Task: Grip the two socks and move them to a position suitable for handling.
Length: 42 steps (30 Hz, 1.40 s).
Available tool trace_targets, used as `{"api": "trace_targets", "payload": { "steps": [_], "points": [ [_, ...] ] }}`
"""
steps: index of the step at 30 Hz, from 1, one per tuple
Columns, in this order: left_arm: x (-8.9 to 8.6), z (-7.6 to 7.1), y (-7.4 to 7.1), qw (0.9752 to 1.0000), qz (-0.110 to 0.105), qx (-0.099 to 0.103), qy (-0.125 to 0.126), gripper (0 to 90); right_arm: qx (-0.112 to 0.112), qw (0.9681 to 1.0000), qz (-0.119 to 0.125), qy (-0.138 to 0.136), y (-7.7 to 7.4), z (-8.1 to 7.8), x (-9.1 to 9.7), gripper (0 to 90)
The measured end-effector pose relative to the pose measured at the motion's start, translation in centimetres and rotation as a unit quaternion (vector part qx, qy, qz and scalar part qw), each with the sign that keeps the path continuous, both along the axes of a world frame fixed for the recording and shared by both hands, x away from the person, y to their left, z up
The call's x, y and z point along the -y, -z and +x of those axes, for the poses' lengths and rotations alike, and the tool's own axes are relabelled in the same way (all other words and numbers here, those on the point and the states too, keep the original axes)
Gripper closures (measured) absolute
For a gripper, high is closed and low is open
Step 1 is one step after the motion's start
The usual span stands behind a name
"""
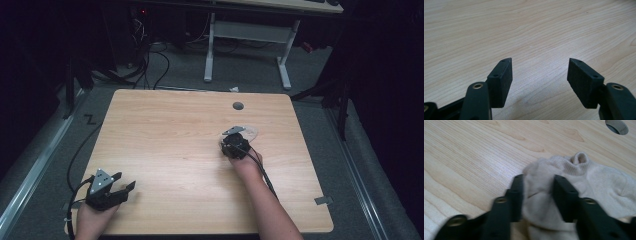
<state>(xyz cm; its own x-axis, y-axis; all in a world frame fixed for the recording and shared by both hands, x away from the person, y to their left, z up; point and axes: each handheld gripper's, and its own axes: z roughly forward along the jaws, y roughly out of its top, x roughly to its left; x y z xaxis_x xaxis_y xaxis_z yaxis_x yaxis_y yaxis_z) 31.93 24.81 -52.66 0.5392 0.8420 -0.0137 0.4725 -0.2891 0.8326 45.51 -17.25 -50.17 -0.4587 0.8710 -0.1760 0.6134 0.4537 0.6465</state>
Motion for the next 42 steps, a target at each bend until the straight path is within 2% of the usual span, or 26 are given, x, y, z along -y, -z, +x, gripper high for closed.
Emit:
{"api": "trace_targets", "payload": {
  "steps": [1,2,3,7,17,22,33,42],
  "points": [
    [0.0,0.0,0.0,1.0,0.0,0.0,0.0,37.5,0.001,1.0,0.003,-0.002,-0.1,0.0,0.1,75.7],
    [0.0,0.0,0.0,1.0,0.0,0.0,0.0,37.5,0.001,1.0,0.003,-0.002,-0.1,0.0,0.1,75.7],
    [0.0,0.0,0.0,1.0,-0.001,0.0,0.0,37.5,0.005,0.9999,0.009,-0.006,-0.6,-0.3,0.4,82.5],
    [0.1,0.0,0.0,1.0,0.001,-0.002,0.002,37.5,0.015,0.9996,0.023,-0.006,-1.4,-0.8,0.9,88.4],
    [0.3,0.0,0.1,1.0,0.003,-0.004,0.004,37.7,0.035,0.9989,0.032,-0.008,-2.6,-2.3,1.8,88.8],
    [0.3,0.0,0.1,1.0,0.004,-0.004,0.006,37.7,0.047,0.9981,0.034,-0.02,-3.6,-3.6,1.7,88.9],
    [0.5,0.0,0.2,0.9999,0.005,-0.008,0.01,37.7,0.065,0.996,0.053,-0.033,-4.6,-6.7,1.8,89.1],
    [0.7,0.0,0.2,0.9999,0.006,-0.007,0.012,37.7,0.082,0.9915,0.082,-0.057,-6.0,-9.1,1.0,89.3]
  ]
}}
